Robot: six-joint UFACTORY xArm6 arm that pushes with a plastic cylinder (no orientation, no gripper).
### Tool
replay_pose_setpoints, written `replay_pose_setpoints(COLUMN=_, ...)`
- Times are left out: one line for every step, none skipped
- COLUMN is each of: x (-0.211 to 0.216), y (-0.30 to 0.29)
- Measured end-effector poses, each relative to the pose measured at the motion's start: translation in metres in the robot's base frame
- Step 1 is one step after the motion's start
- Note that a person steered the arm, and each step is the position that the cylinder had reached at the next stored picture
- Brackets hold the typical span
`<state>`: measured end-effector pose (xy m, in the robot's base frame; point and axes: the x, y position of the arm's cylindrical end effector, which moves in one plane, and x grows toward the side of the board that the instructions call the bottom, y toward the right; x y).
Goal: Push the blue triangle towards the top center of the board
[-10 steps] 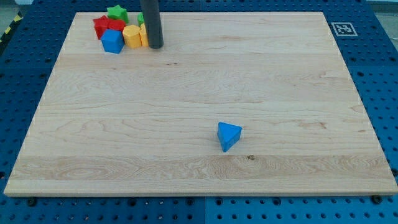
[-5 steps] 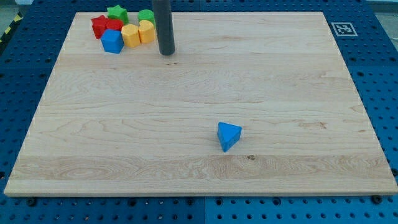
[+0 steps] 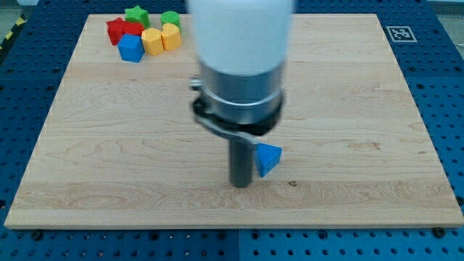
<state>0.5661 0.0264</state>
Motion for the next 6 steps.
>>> replay_pose_setpoints(x=-0.047, y=0.053)
replay_pose_setpoints(x=-0.083, y=0.079)
replay_pose_setpoints(x=-0.083, y=0.083)
replay_pose_setpoints(x=-0.083, y=0.083)
replay_pose_setpoints(x=-0.121, y=0.083)
replay_pose_setpoints(x=-0.177, y=0.083)
